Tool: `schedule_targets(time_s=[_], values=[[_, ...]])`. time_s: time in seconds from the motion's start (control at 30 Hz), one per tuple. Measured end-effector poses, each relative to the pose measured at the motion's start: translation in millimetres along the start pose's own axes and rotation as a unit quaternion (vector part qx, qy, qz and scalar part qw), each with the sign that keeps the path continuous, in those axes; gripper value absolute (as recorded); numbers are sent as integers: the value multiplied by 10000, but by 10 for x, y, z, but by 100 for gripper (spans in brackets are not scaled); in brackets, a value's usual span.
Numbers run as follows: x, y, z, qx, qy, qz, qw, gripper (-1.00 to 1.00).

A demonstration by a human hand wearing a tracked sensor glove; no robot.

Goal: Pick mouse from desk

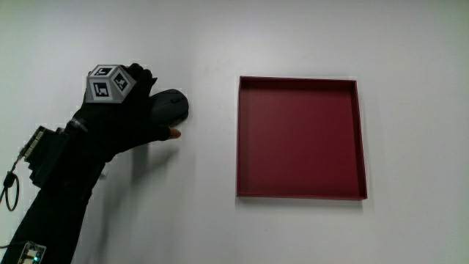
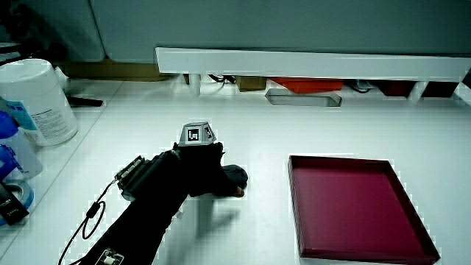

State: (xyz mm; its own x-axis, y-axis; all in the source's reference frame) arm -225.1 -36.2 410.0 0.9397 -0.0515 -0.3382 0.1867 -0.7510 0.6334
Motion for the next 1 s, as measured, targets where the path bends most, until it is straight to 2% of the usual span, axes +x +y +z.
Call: schedule_targets(time_s=[0.07, 0.1, 0.13, 0.17, 0.2, 0.23, 0.27, 0.3, 0.33, 0.37, 0.4, 0.57, 0.7, 0.8, 1.0], values=[[7, 113, -20, -11, -74, -49, 10000, 0], [41, 146, -5, -60, -7, -44, 10000, 0], [67, 198, 5, 67, 236, -269, 9993, 0], [64, 248, -10, -1, 117, -170, 9998, 0], [95, 281, 2, -23, 241, -177, 9996, 0], [83, 340, -18, -119, 170, -50, 9998, 0], [106, 382, -9, -71, 333, -168, 9993, 0], [119, 420, -12, -205, 363, -39, 9991, 0], [107, 473, -29, -163, 353, -47, 9992, 0], [117, 507, -28, -262, 366, 74, 9990, 0], [120, 549, -35, -219, 514, 1, 9984, 0], [132, 700, -83, -421, 477, 140, 9979, 0], [147, 787, -132, -637, 621, 273, 9957, 0], [131, 857, -185, -688, 665, 309, 9949, 0], [93, 968, -258, -867, 846, 533, 9912, 0]])
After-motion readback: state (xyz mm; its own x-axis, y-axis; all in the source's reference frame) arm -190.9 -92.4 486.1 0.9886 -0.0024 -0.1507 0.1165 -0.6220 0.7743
